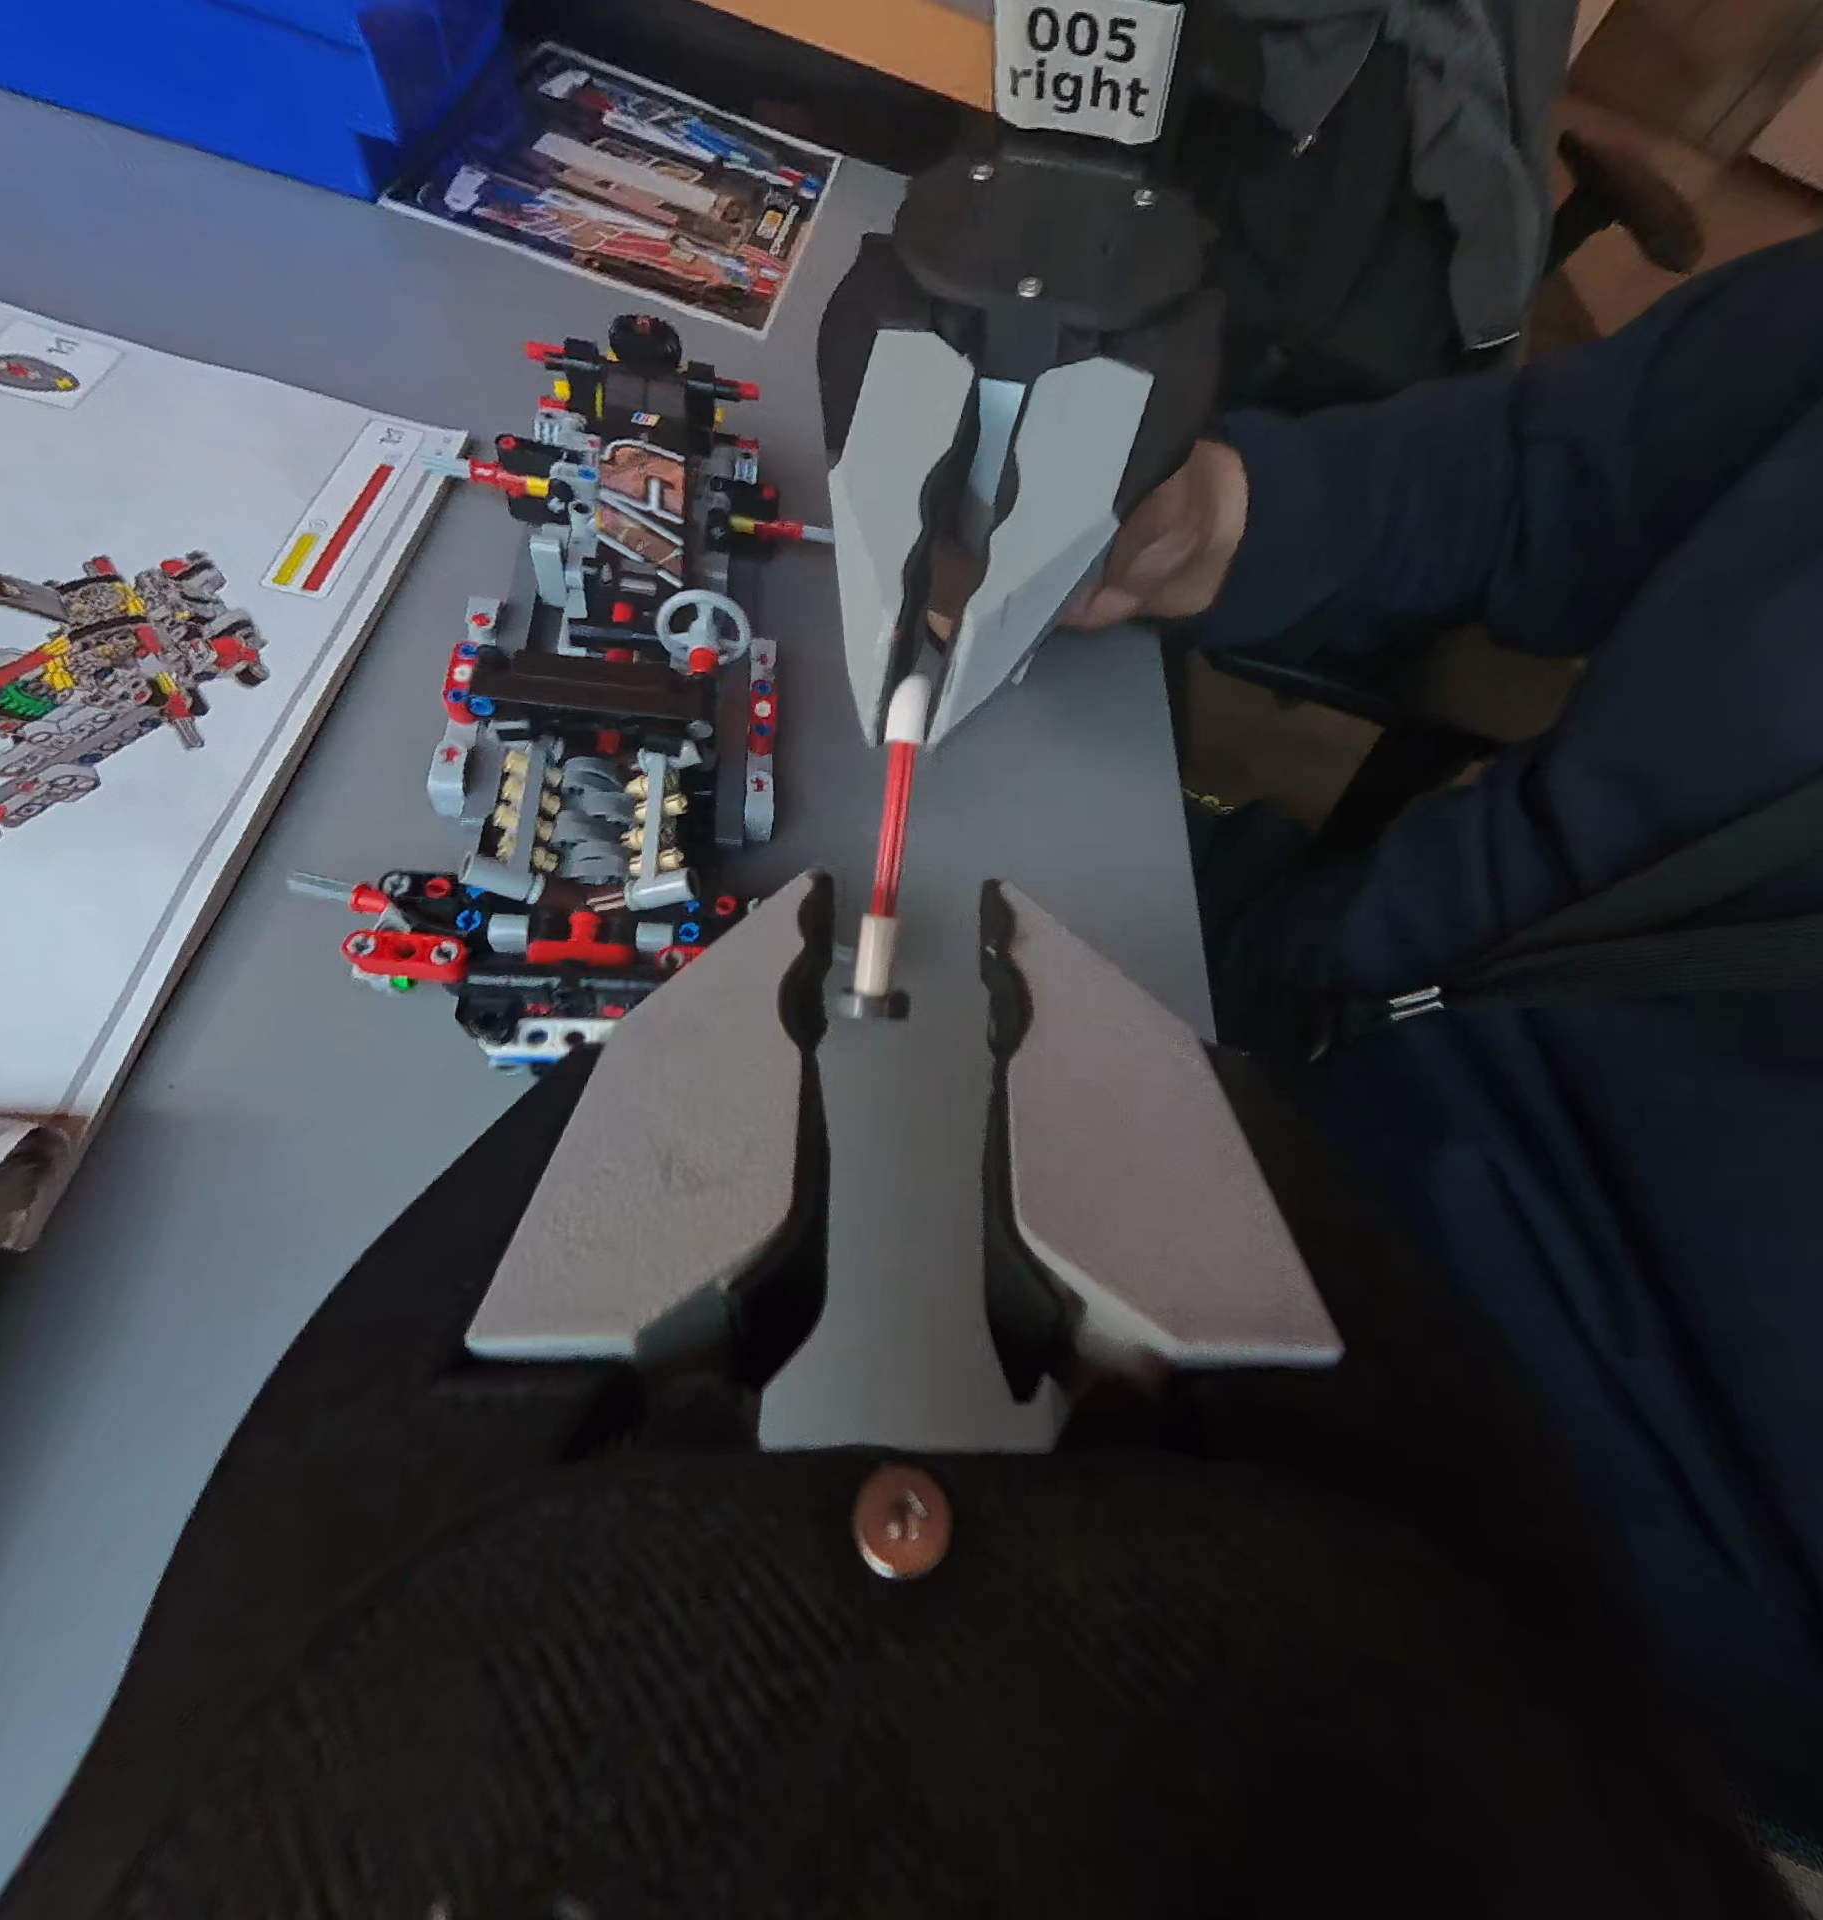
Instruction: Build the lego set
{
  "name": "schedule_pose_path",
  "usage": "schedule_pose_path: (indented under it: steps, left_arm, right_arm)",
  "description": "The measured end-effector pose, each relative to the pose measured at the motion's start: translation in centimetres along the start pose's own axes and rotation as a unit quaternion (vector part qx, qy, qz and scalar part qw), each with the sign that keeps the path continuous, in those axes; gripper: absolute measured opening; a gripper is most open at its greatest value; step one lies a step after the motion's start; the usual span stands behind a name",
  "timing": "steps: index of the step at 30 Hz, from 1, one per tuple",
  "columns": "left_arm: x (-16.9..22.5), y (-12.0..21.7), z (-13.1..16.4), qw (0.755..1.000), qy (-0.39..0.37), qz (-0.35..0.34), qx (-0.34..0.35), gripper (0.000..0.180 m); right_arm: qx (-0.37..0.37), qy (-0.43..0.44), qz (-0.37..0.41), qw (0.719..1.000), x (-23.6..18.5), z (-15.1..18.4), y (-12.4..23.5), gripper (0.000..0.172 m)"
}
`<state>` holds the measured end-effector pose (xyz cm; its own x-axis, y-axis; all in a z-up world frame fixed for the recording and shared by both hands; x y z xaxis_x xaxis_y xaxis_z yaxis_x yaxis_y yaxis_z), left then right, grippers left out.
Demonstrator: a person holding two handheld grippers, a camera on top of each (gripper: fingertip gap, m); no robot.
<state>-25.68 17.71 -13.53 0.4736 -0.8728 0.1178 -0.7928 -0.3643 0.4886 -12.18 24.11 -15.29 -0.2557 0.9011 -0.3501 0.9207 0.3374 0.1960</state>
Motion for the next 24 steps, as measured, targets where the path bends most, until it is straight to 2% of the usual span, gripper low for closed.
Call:
schedule_pose_path:
  steps: [3,5,9,11,18,21,24]
  left_arm:
    - [-0.9,1.1,1.2,1.000,0.010,-0.022,-0.009,0.035]
    - [-1.4,1.5,2.0,0.999,0.019,-0.022,0.012,0.019]
    - [-1.7,0.8,3.2,0.996,0.076,0.032,0.020,0.037]
    - [-1.7,0.7,3.2,0.995,0.080,0.043,0.030,0.040]
    - [-0.5,1.9,0.4,0.996,0.045,0.033,0.067,0.040]
    - [0.0,1.3,-0.9,0.998,0.028,0.029,0.051,0.039]
    - [0.2,0.8,-2.3,0.999,-0.004,0.030,0.009,0.030]
  right_arm:
    - [0.014,-0.009,0.003,1.000,0.4,-0.1,0.4,0.005]
    - [0.018,-0.017,0.001,1.000,0.6,-0.1,0.5,0.005]
    - [0.030,-0.019,0.000,0.999,0.6,-0.4,0.4,0.005]
    - [0.034,-0.018,-0.001,0.999,0.4,-0.5,0.4,0.005]
    - [0.087,-0.057,-0.020,0.994,0.3,-1.0,0.6,0.005]
    - [0.116,-0.064,-0.043,0.990,-0.1,-1.2,0.5,0.005]
    - [0.139,-0.063,-0.051,0.987,-0.4,-1.3,0.4,0.005]
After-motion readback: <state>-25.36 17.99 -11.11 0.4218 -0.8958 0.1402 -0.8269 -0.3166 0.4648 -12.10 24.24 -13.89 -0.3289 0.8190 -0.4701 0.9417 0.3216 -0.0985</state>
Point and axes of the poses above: each gripper's, where its closed fingertips meet, y back along the fingers, z out of its underside, x = y × z across the jaws, the point moved 7 cm from there along y, back along the fingers, and after that the axes turned 9 degrees about -y, right-handed, at the moved point
